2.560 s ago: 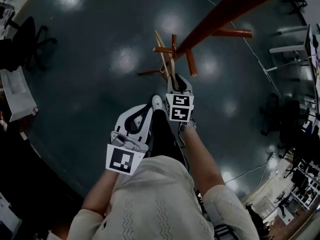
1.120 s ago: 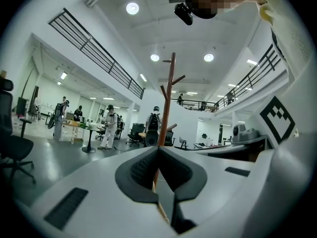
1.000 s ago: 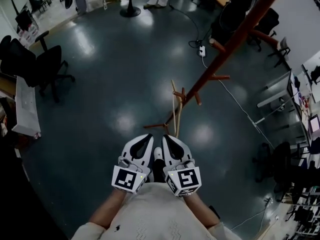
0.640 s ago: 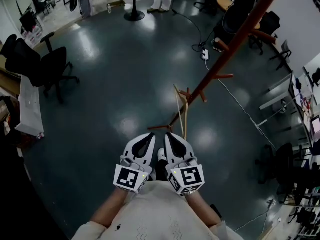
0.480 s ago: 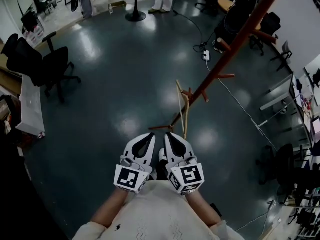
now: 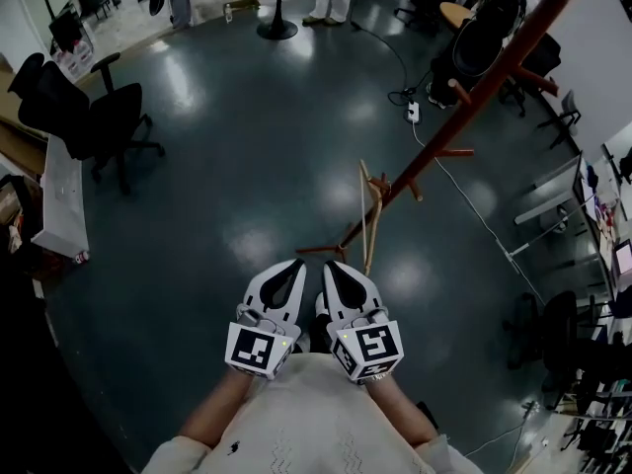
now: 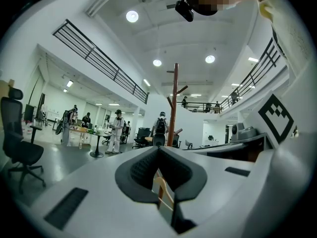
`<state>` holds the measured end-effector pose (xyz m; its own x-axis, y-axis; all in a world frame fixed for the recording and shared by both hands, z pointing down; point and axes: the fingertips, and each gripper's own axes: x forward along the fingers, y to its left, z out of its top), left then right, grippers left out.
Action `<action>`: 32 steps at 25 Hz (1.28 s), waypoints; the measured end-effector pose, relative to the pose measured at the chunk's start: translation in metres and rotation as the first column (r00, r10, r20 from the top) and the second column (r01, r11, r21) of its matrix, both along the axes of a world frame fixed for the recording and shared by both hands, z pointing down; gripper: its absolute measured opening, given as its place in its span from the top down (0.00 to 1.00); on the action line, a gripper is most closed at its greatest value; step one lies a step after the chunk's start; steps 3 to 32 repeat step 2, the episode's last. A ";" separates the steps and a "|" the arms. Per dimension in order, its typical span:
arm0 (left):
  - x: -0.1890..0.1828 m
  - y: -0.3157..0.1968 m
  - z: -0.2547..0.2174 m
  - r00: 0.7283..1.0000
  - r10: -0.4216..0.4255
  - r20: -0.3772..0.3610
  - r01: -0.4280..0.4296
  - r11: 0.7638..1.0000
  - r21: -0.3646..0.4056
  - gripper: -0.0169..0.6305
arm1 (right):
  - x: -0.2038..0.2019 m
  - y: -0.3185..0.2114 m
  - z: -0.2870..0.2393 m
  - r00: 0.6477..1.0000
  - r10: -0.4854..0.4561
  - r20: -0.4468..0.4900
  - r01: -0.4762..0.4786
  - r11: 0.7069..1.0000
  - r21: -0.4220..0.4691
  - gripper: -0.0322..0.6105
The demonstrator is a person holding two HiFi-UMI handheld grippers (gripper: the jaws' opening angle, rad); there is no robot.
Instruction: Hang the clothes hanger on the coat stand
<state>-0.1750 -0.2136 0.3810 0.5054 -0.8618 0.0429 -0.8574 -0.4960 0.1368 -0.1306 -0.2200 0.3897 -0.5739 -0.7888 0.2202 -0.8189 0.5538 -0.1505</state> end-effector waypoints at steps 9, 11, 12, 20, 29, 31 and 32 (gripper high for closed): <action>-0.006 0.000 0.000 1.000 -0.004 -0.001 0.004 1.000 0.002 0.95 | -0.006 0.000 -0.001 1.000 -0.006 -0.001 0.006 1.000 0.004 0.92; -0.006 0.000 0.000 1.000 -0.004 -0.001 0.004 1.000 0.002 0.95 | -0.006 0.000 -0.001 1.000 -0.006 -0.001 0.006 1.000 0.004 0.92; -0.006 0.000 0.000 1.000 -0.004 -0.001 0.004 1.000 0.002 0.95 | -0.006 0.000 -0.001 1.000 -0.006 -0.001 0.006 1.000 0.004 0.92; -0.006 0.000 0.000 1.000 -0.004 -0.001 0.004 1.000 0.002 0.95 | -0.006 0.000 -0.001 1.000 -0.006 -0.001 0.006 1.000 0.004 0.92; -0.006 0.000 0.000 1.000 -0.004 -0.001 0.004 1.000 0.002 0.95 | -0.006 0.000 -0.001 1.000 -0.006 -0.001 0.006 1.000 0.004 0.92; -0.006 0.000 0.000 1.000 -0.004 -0.001 0.004 1.000 0.002 0.95 | -0.006 0.000 -0.001 1.000 -0.006 -0.001 0.006 1.000 0.004 0.92; -0.006 0.000 0.000 1.000 -0.004 -0.001 0.004 1.000 0.002 0.95 | -0.006 0.000 -0.001 1.000 -0.006 -0.001 0.006 1.000 0.004 0.92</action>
